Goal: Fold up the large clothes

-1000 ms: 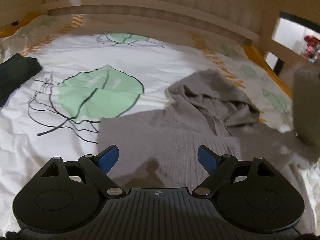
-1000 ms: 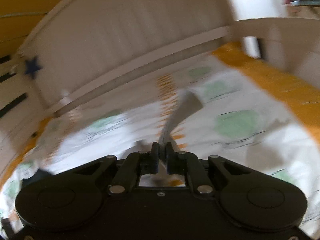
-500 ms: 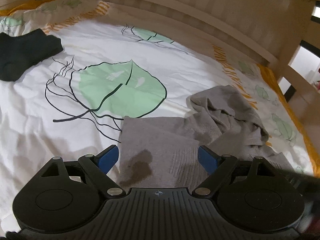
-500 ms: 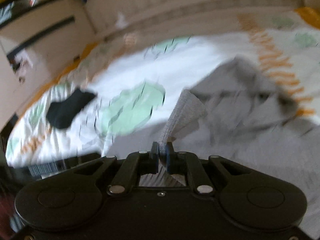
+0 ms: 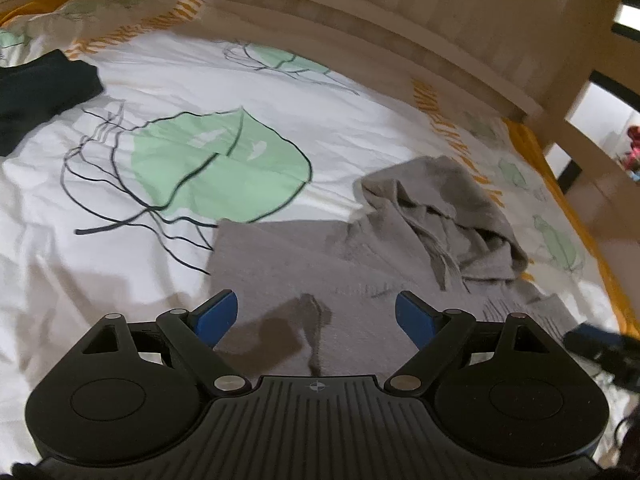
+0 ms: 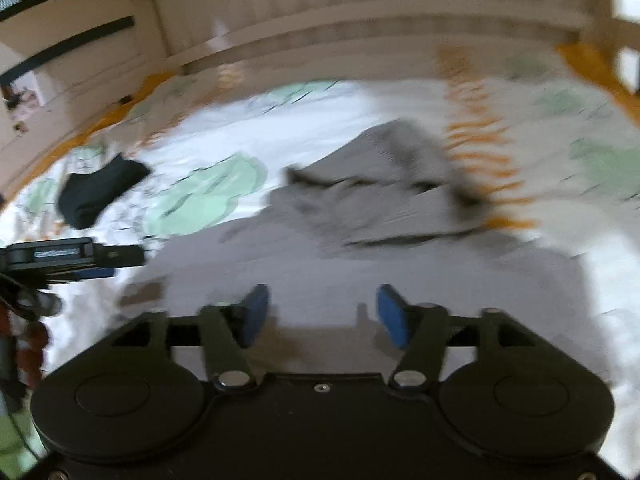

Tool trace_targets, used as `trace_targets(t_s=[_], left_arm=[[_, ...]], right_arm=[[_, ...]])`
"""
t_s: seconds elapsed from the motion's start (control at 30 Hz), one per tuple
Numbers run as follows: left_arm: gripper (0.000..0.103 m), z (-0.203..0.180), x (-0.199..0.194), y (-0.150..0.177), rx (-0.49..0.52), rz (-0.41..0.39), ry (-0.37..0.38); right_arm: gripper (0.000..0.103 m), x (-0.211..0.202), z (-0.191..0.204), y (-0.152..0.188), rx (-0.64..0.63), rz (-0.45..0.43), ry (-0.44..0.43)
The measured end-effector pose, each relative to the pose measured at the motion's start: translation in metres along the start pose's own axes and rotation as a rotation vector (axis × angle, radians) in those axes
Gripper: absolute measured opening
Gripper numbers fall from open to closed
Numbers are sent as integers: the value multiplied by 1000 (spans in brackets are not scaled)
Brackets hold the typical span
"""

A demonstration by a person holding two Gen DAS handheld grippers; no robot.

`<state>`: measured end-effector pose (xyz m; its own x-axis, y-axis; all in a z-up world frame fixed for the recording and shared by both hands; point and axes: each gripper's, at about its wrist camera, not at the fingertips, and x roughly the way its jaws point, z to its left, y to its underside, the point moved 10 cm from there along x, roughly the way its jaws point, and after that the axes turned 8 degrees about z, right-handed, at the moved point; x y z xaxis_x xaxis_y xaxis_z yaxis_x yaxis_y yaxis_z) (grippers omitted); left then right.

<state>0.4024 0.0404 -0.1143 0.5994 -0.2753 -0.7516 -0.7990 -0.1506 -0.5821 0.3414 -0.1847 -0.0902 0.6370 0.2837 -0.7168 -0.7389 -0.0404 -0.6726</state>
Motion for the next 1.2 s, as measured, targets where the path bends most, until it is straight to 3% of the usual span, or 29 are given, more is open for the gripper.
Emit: trace_targets(t_s=[0.1, 0.17, 0.23, 0.43, 0.47, 0.6, 0.7, 0.87, 0.97, 1.03, 1.13, 1.2], left_arm=[[86, -8, 9, 5, 23, 13, 22], [86, -12, 17, 10, 33, 33, 31], [86, -14, 25, 16, 34, 60, 41], [83, -23, 43, 25, 57, 94, 67], [78, -26, 44, 25, 60, 95, 83], [18, -35, 45, 22, 57, 59, 119], [7, -44, 36, 17, 64, 9, 144], [7, -65, -35, -28, 68, -213, 271], [7, -59, -64, -45, 108, -302, 231], [7, -41, -59, -46, 87, -294, 178], [7, -15, -38, -39, -30, -210, 149], [7, -8, -25, -35, -53, -168, 116]], right_arm=[[76, -17, -33, 1, -43, -54, 133], [89, -27, -51, 3, -66, -97, 211], [94, -36, -65, 5, -71, -144, 266], [94, -46, -90, -6, 28, -170, 234], [94, -47, -93, -9, 49, -171, 220], [97, -51, -110, -17, 118, -185, 202], [97, -57, -131, -16, 175, -186, 225], [97, -73, -178, -11, 382, -192, 226], [97, -76, -198, -4, 456, -175, 244], [97, -72, -203, 0, 477, -150, 245], [97, -61, -203, 7, 492, -99, 236], [97, -52, -198, 11, 470, -56, 229]])
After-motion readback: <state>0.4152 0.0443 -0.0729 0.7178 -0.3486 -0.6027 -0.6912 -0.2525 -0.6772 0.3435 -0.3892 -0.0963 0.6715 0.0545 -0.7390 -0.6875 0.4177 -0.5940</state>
